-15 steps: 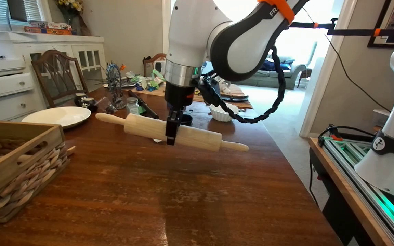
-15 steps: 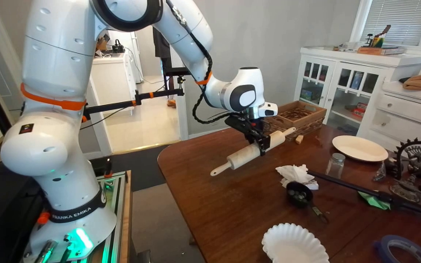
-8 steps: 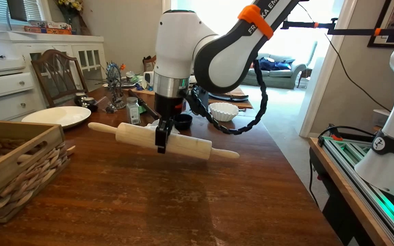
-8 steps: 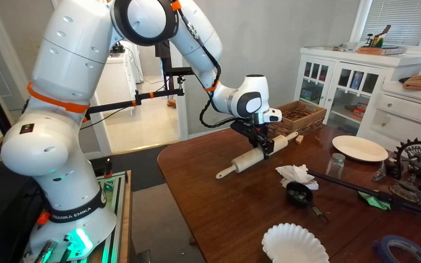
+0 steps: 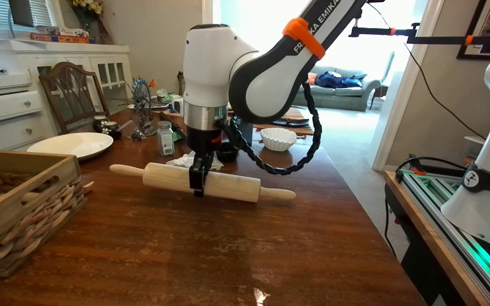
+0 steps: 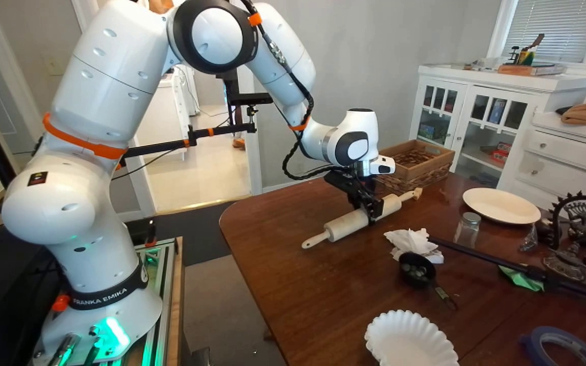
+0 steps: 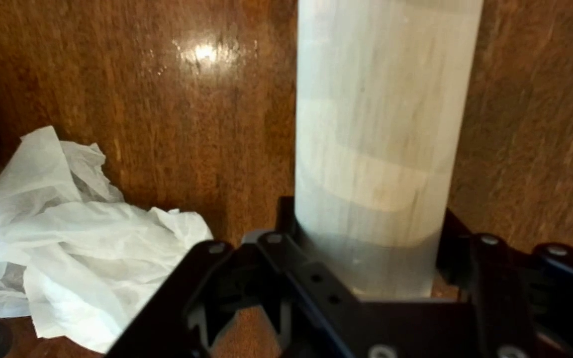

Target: Move the rolling pin to the left.

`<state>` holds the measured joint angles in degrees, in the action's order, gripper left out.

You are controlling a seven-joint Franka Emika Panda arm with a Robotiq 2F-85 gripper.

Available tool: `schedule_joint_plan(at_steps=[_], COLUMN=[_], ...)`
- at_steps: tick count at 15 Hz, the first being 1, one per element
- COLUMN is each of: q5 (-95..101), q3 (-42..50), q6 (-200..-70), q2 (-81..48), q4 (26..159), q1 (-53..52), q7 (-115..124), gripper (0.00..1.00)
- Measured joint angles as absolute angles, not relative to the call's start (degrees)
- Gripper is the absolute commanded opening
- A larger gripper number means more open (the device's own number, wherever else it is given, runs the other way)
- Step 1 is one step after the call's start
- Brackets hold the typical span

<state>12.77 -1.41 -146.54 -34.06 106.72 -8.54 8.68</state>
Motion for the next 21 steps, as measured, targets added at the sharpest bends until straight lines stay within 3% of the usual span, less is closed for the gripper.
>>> schedule_joint_plan(at_steps=[17, 18, 19, 21], q5=[9.5, 9.3, 9.2, 9.1], q3=[-1.8, -1.8, -1.8, -1.8], q6=[-140.5, -140.2, -140.1, -139.8], q2=[-36.2, -36.3, -36.3, -36.4], q4=[103.2, 103.1, 102.9, 102.7], q1=[-8.5, -8.5, -8.5, -8.5], q7=[5.7, 5.5, 5.4, 5.4], gripper=[0.38, 0.42, 0.88, 0.95])
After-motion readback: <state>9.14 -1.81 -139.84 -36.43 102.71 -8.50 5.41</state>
